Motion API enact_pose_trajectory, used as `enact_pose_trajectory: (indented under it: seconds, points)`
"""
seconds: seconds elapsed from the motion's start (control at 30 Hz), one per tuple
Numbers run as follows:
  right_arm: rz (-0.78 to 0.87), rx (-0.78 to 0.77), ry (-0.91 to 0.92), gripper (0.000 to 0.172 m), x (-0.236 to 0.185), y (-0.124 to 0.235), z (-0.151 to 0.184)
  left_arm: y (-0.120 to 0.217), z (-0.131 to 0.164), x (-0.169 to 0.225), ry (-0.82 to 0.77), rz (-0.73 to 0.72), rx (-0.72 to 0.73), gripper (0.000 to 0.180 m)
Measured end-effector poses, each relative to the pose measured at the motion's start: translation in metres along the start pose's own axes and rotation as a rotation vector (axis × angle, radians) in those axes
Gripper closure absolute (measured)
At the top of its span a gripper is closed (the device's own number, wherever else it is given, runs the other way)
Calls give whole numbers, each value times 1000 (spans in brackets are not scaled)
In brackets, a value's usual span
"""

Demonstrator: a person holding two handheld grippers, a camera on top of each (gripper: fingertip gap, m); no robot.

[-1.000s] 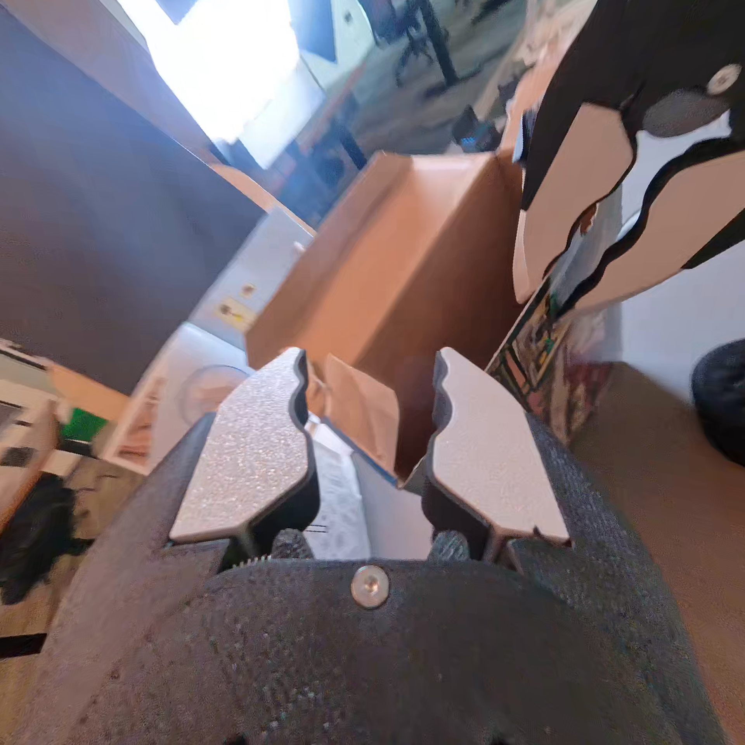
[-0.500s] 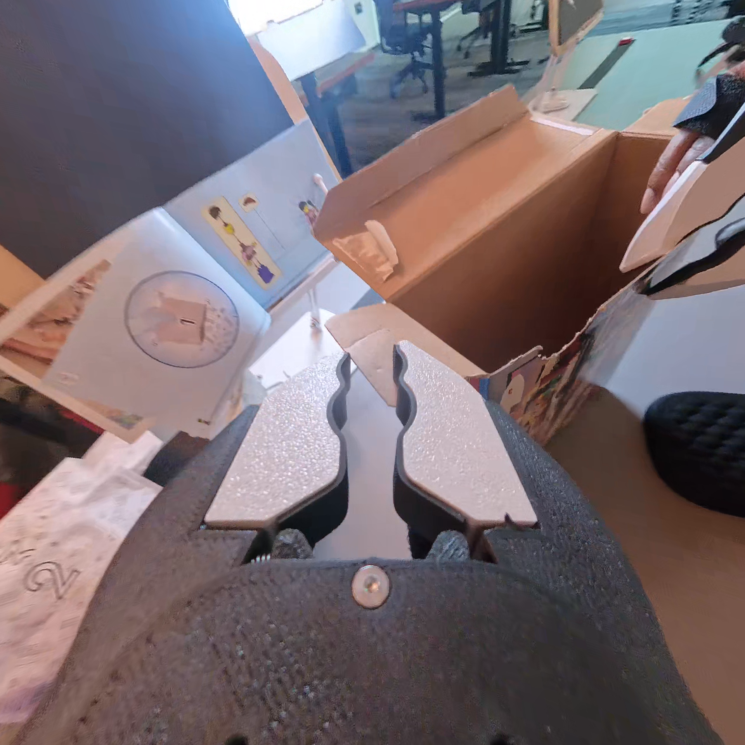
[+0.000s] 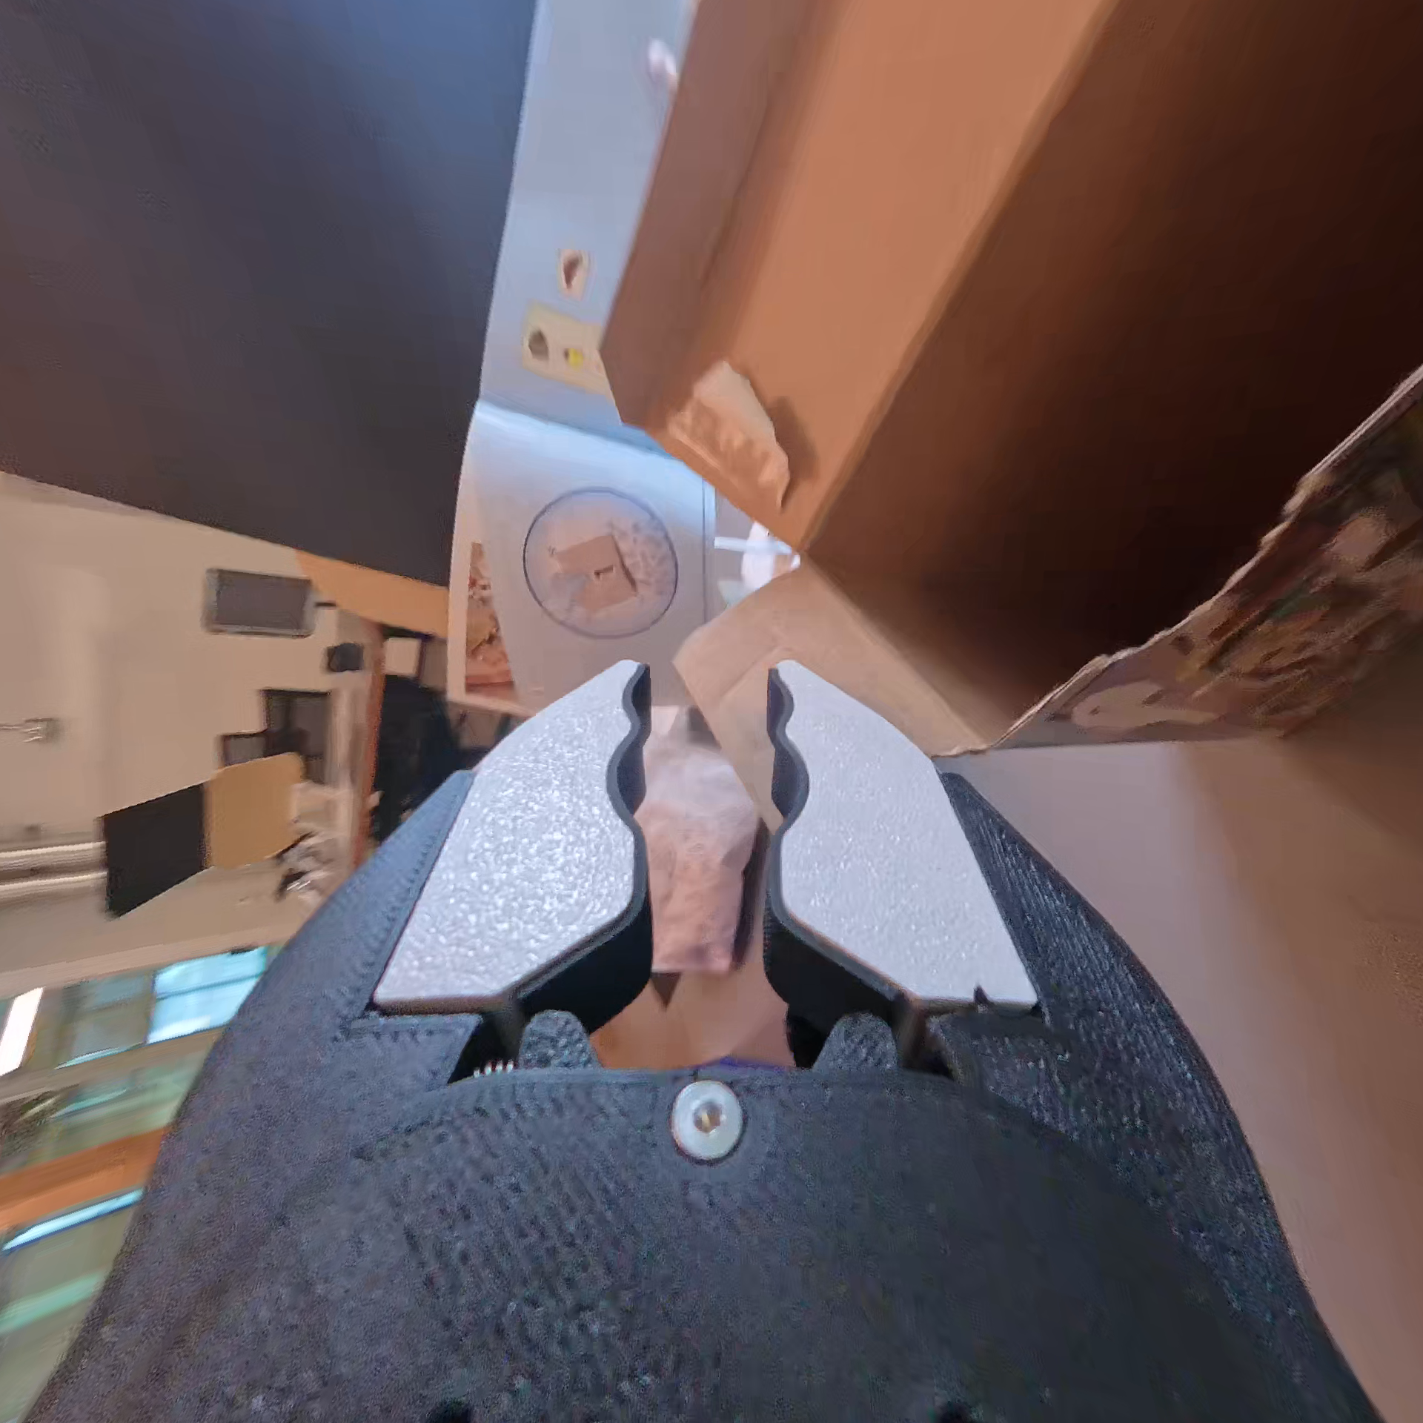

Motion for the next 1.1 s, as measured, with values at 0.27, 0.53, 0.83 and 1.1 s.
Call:
enact_pose_trajectory:
  seconds: [0.27, 0.53, 0.83, 1.1]
  points:
    - [13, -7, -6, 152, -2, -1, -3, 10, -18, 1, 171, 294, 102, 128]
    - [22, -14, 1, 153, -2, -3, -6, -21, -2, 5, 187, 314, -21, 137]
    - [82, -21, 61, 151, -8, -3, -13, -37, 3, 2, 307, 609, -117, 152]
    - [144, 74, 91, 143, -6, -2, -4, -46, 14, 2, 522, 783, 118, 168]
Point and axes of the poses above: each gripper's, where its closed fingertips meet, y back along the fingers, z out of its underside, x = y × z across the jaws, the point moved 9 cm from there along y, back along the fingers, and after that the axes turned 13 degrees about -y, right-handed, at the moved point
